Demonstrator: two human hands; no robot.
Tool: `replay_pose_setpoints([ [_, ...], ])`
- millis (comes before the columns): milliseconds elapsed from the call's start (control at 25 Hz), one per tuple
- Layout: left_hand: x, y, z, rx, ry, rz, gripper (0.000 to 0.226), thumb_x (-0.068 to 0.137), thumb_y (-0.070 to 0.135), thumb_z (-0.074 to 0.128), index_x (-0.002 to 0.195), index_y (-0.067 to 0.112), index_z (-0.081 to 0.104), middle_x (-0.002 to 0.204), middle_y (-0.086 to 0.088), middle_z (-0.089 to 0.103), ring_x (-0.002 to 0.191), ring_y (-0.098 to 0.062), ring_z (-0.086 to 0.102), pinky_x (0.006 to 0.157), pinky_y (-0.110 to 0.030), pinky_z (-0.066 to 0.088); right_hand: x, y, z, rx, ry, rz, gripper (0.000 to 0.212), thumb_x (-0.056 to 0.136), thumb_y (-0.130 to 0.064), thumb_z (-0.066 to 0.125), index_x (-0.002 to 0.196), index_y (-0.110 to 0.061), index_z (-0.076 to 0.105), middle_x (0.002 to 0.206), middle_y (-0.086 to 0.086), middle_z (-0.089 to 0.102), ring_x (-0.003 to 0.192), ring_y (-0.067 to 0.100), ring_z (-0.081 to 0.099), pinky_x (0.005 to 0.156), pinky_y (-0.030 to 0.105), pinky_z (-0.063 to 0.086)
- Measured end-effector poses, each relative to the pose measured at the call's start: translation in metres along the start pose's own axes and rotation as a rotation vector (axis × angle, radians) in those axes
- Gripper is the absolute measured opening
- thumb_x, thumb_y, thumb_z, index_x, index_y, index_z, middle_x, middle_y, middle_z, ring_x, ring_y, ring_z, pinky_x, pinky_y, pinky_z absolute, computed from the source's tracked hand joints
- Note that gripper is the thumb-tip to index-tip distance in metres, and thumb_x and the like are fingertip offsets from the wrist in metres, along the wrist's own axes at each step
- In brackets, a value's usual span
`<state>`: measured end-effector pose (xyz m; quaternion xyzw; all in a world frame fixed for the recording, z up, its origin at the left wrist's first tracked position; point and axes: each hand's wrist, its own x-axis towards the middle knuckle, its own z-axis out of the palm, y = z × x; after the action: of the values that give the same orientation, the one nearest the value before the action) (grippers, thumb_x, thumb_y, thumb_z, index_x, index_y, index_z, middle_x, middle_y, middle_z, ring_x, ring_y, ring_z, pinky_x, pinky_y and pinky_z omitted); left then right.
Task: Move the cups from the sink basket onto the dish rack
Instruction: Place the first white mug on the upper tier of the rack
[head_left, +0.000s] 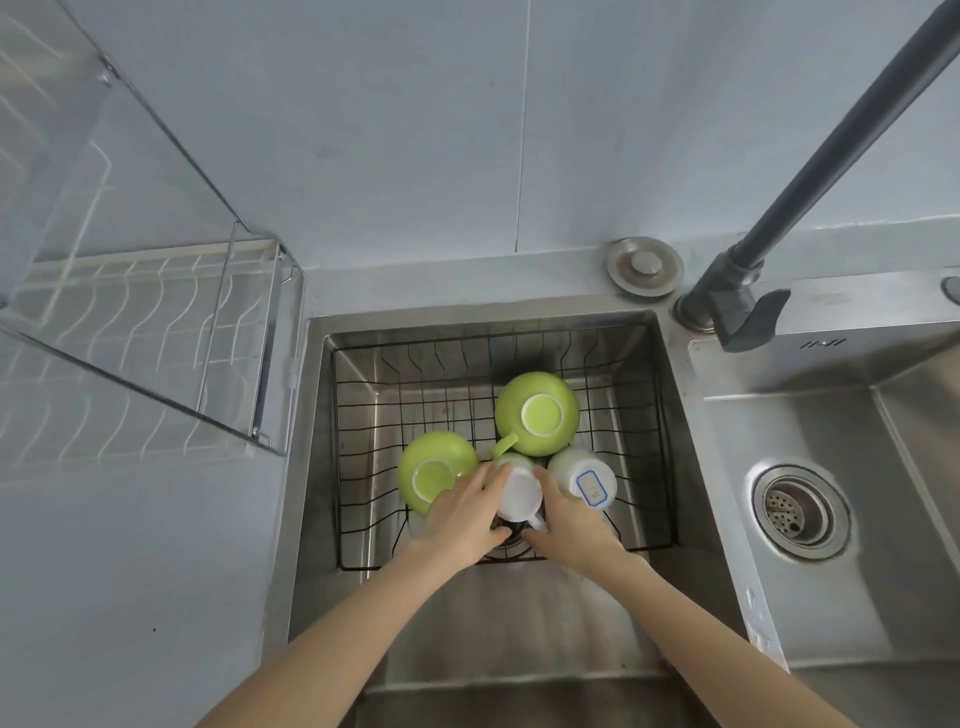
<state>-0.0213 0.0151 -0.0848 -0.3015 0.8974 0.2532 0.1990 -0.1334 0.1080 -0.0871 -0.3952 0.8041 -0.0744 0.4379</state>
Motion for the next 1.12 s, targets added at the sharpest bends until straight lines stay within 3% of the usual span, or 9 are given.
replay_pose_setpoints([
  [120,0.011,-0.001,0.007,-0.05,-0.017,-0.011,0.072,0.082,0.023,0.058,0.139,0.018,0.015,0.146,-0.006,0.026,0.122,-0.031,0.041,0.086,-0.042,0.046,0.005,0.004,0.01,0.031,0.013,0.012,0.078,0.083,-0.016,0.053,0.145,-0.015,0.006,0.129,0.013,0.053,0.114,0.032,0.055,0.089,0.038,0.047],
  [360,0.021,-0.005,0.007,-0.021,-0.002,0.002,0.072,0.08,0.025,0.061,0.138,0.018,0.02,0.137,-0.01,0.037,0.119,-0.03,0.044,0.085,-0.044,0.048,0.009,0.004,0.02,0.112,0.15,0.009,0.065,0.085,-0.012,0.049,0.142,-0.014,0.017,0.115,0.014,0.063,0.102,0.034,0.061,0.076,0.039,0.051],
  [600,0.01,-0.007,-0.002,-0.085,0.051,-0.011,0.075,0.078,0.033,0.064,0.138,0.018,0.022,0.137,-0.005,0.044,0.117,-0.026,0.049,0.083,-0.037,0.045,-0.001,0.003,0.015,0.155,0.211,-0.051,0.058,0.086,-0.017,0.05,0.139,-0.021,0.026,0.107,0.011,0.066,0.094,0.033,0.063,0.068,0.036,0.05],
  [800,-0.019,-0.006,-0.015,-0.237,0.088,-0.003,0.079,0.078,0.034,0.063,0.141,0.024,0.016,0.143,-0.001,0.04,0.123,-0.023,0.045,0.09,-0.035,0.045,-0.027,-0.007,0.007,0.246,0.286,-0.169,0.055,0.084,-0.021,0.056,0.136,-0.019,0.037,0.105,0.009,0.067,0.096,0.027,0.062,0.075,0.036,0.052],
  [920,-0.048,0.0,-0.029,-0.3,0.197,0.026,0.078,0.078,0.035,0.064,0.14,0.027,0.018,0.142,0.002,0.042,0.123,-0.02,0.045,0.089,-0.03,0.043,-0.056,-0.018,-0.003,0.285,0.34,-0.256,0.057,0.083,-0.025,0.061,0.135,-0.022,0.039,0.101,0.005,0.067,0.091,0.02,0.062,0.073,0.027,0.049],
  [1040,-0.077,0.005,-0.04,-0.424,0.337,0.071,0.079,0.077,0.034,0.066,0.14,0.025,0.02,0.14,0.002,0.043,0.121,-0.018,0.045,0.083,-0.014,0.033,-0.082,-0.033,-0.015,0.265,0.388,-0.365,0.058,0.082,-0.024,0.063,0.135,-0.023,0.04,0.087,-0.004,0.061,0.079,0.01,0.058,0.071,0.016,0.045],
  [1120,-0.098,0.007,-0.049,-0.471,0.418,0.074,0.081,0.075,0.035,0.068,0.14,0.022,0.021,0.137,0.003,0.045,0.122,-0.018,0.045,0.089,-0.017,0.034,-0.1,-0.047,-0.023,0.221,0.434,-0.437,0.056,0.081,-0.023,0.065,0.133,-0.021,0.043,0.083,-0.007,0.055,0.068,0.0,0.052,0.067,0.004,0.041],
])
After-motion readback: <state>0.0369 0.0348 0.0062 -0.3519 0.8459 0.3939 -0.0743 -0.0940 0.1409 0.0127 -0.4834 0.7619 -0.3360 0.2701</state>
